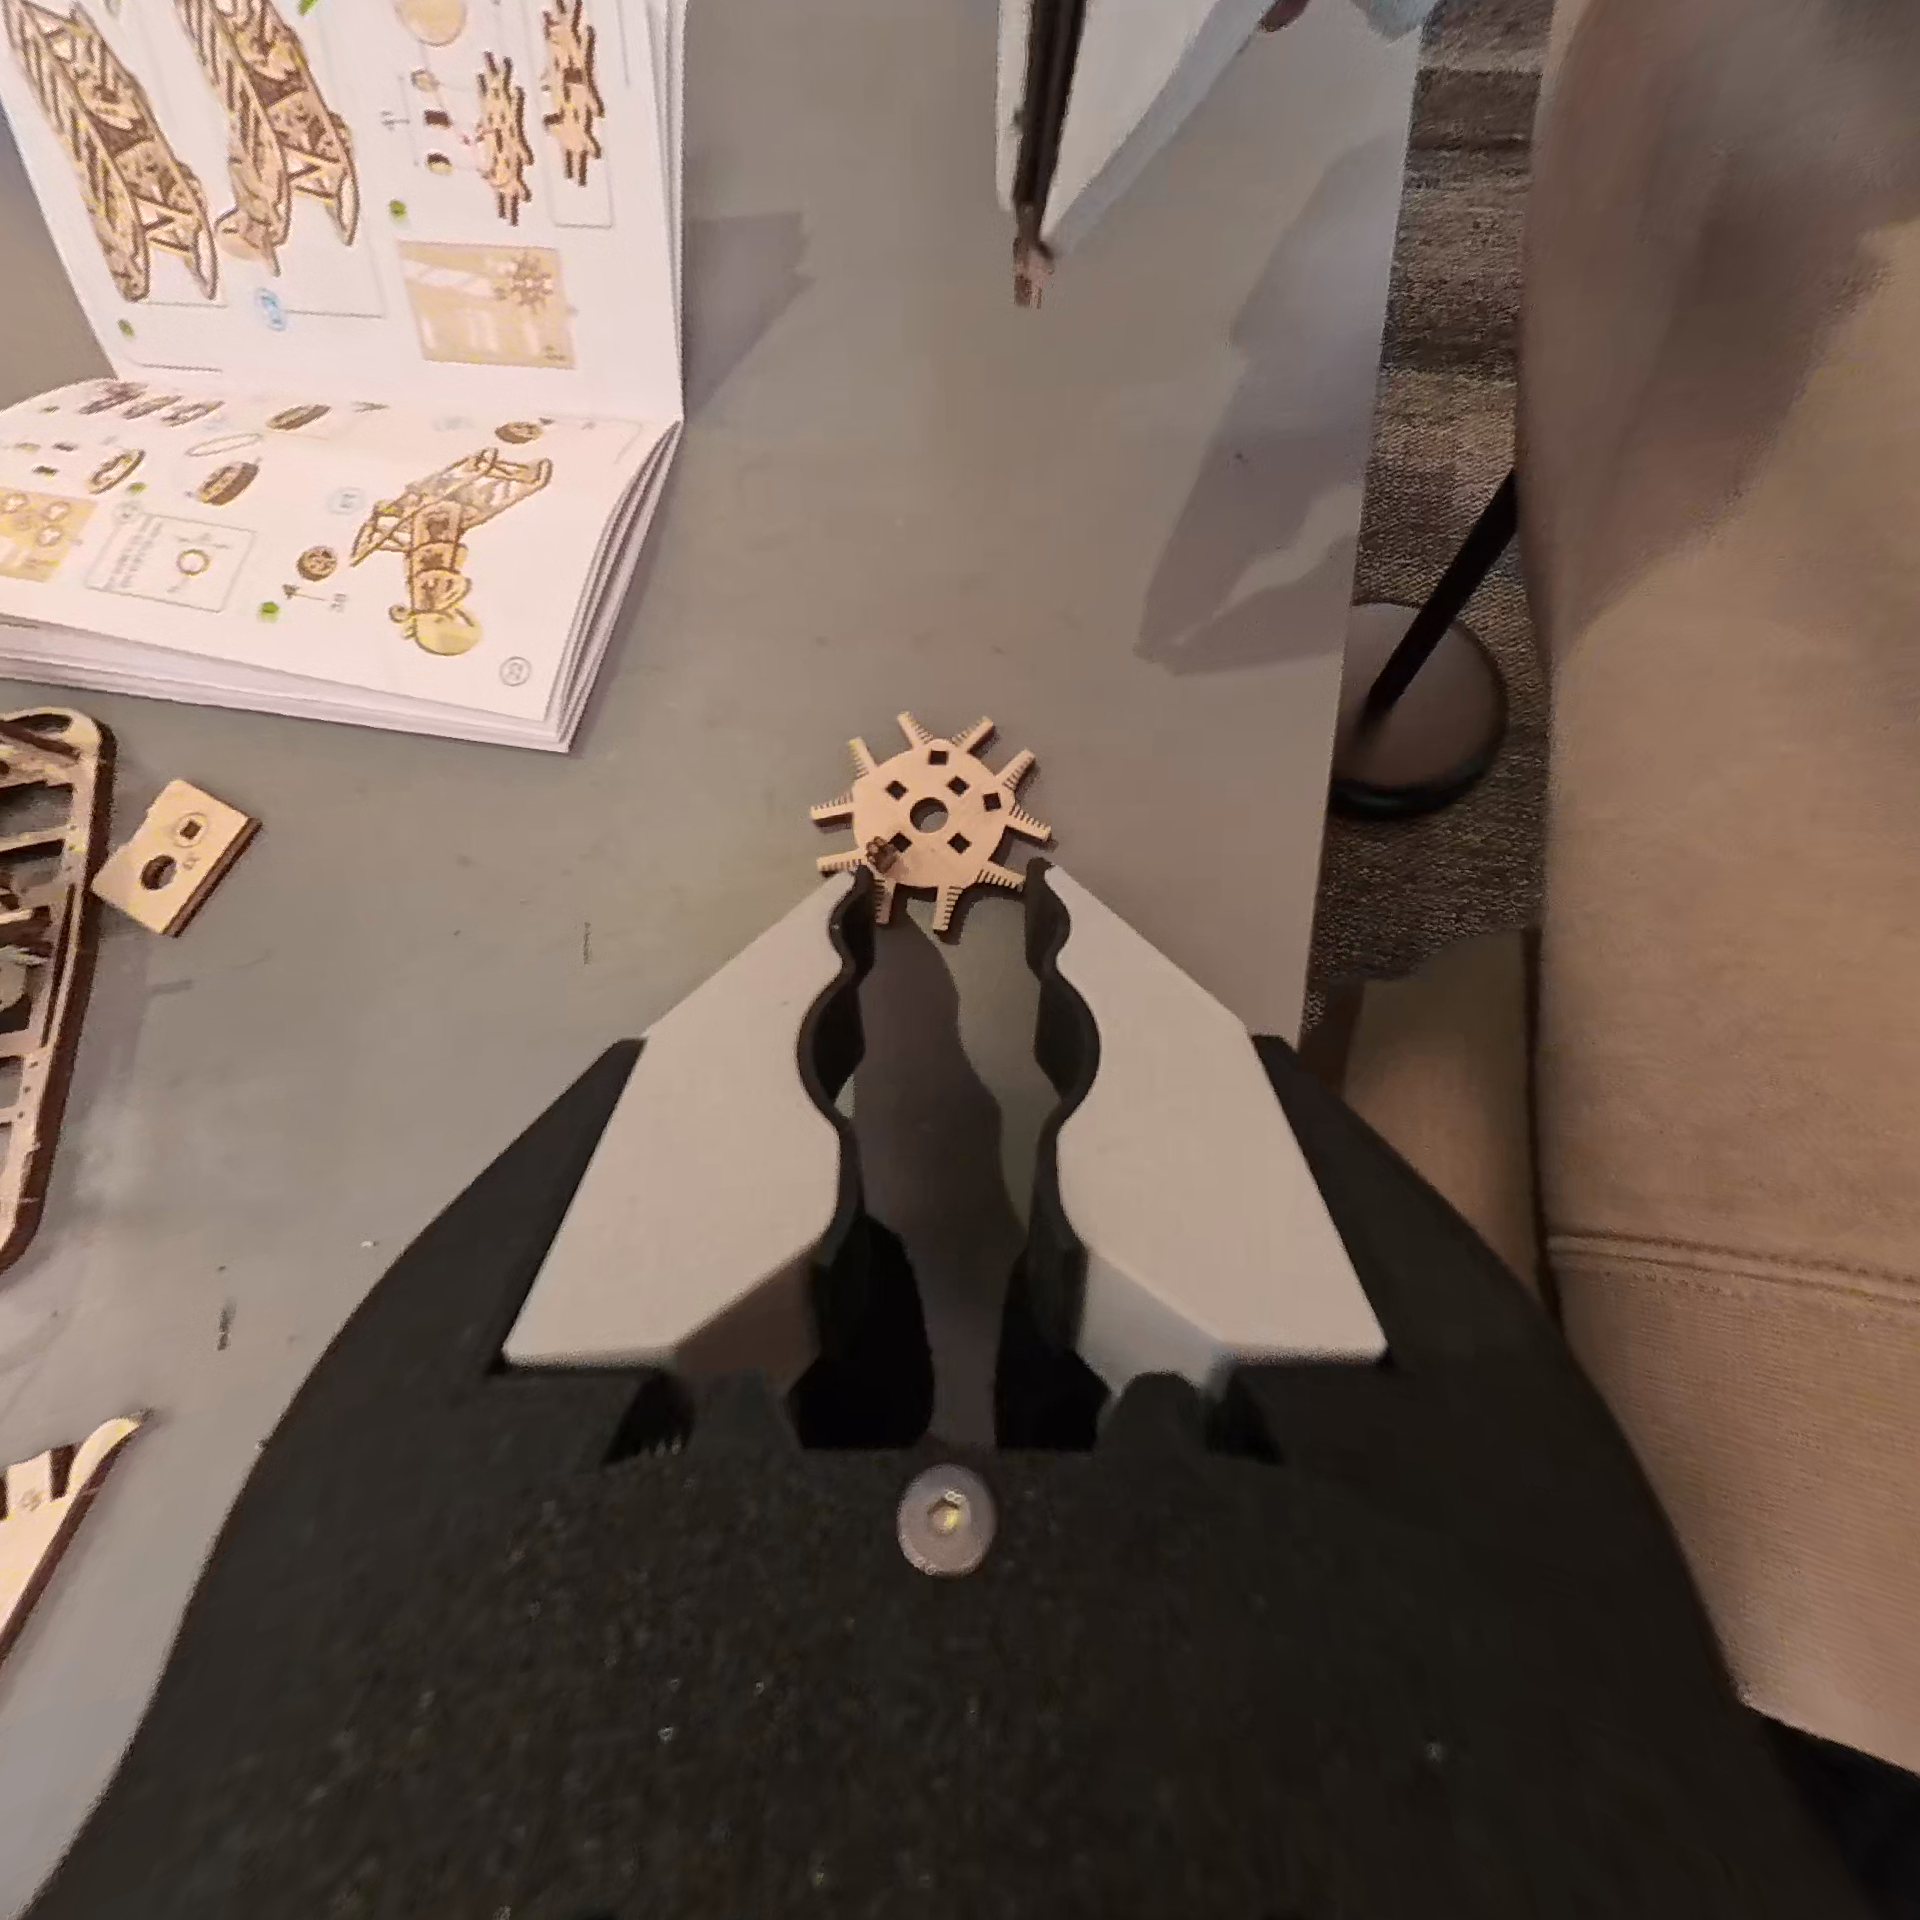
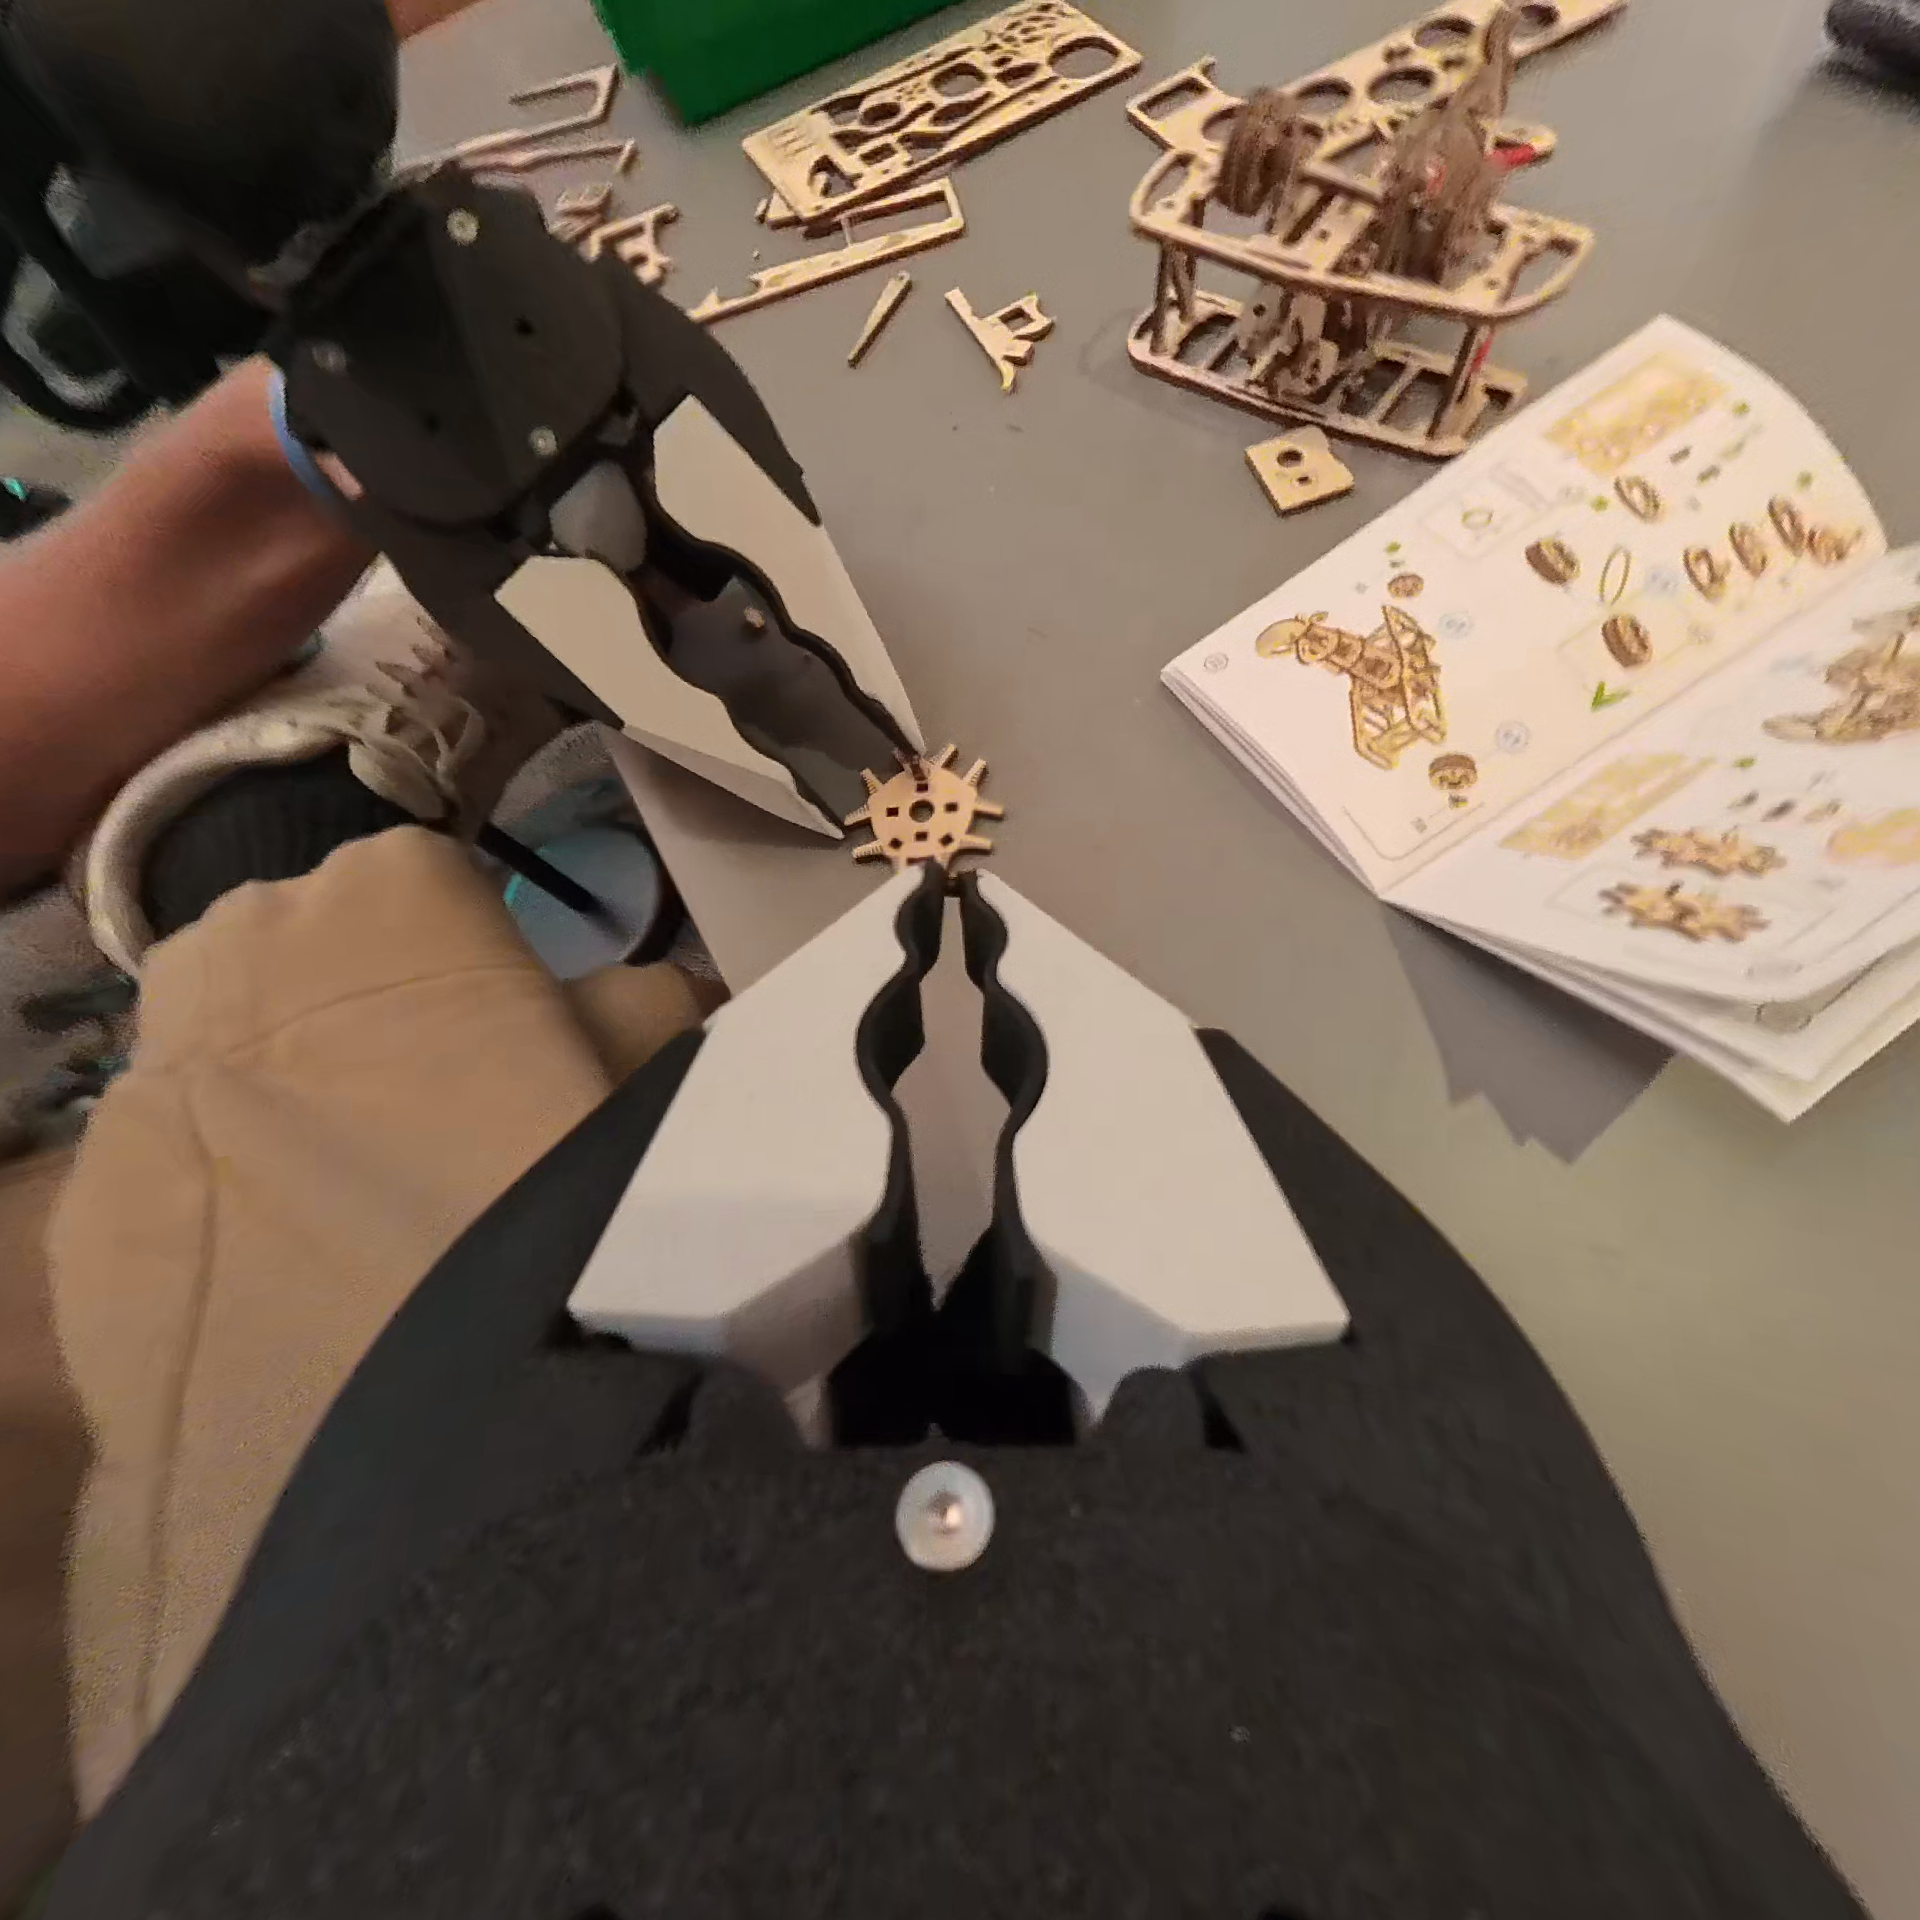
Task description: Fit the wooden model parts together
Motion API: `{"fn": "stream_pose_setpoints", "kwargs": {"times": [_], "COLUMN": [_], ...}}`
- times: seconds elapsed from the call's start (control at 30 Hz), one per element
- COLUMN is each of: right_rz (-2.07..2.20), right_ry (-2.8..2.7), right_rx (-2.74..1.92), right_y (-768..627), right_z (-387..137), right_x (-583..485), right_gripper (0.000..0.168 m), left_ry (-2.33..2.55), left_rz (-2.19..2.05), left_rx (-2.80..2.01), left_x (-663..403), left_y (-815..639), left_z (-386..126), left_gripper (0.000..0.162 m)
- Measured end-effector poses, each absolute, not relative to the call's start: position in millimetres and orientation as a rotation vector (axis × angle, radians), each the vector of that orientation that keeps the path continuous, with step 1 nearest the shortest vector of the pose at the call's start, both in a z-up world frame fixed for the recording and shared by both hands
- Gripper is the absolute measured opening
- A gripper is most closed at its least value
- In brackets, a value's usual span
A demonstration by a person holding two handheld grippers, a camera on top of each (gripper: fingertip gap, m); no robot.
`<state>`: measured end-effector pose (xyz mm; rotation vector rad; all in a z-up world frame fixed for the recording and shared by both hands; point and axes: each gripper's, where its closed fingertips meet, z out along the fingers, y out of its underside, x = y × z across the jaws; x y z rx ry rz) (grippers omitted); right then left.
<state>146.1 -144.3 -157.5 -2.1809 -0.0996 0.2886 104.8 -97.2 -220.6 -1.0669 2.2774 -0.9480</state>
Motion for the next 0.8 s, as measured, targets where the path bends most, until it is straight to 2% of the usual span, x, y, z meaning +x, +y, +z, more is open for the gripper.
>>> {"fn": "stream_pose_setpoints", "kwargs": {"times": [0.1,0.27,0.57,0.8], "right_rz": [0.199,0.368,0.595,0.616], "right_ry": [-0.203,-0.094,0.081,0.14], "right_rx": [-2.128,-2.274,-2.245,-2.27], "right_y": [-141,-144,-139,-132], "right_z": [-154,-166,-170,-180], "right_x": [146,140,129,127], "right_gripper": [0.002,0.002,0.003,0.003], "left_ry": [2.287,2.288,2.279,2.259], "left_rz": [-0.944,-0.952,-0.938,-0.93], "left_rx": [-1.061,-1.072,-1.065,-1.097], "left_x": [104,105,105,107], "left_y": [-98,-98,-97,-97], "left_z": [-222,-222,-222,-222], "left_gripper": [0.026,0.026,0.026,0.026]}}
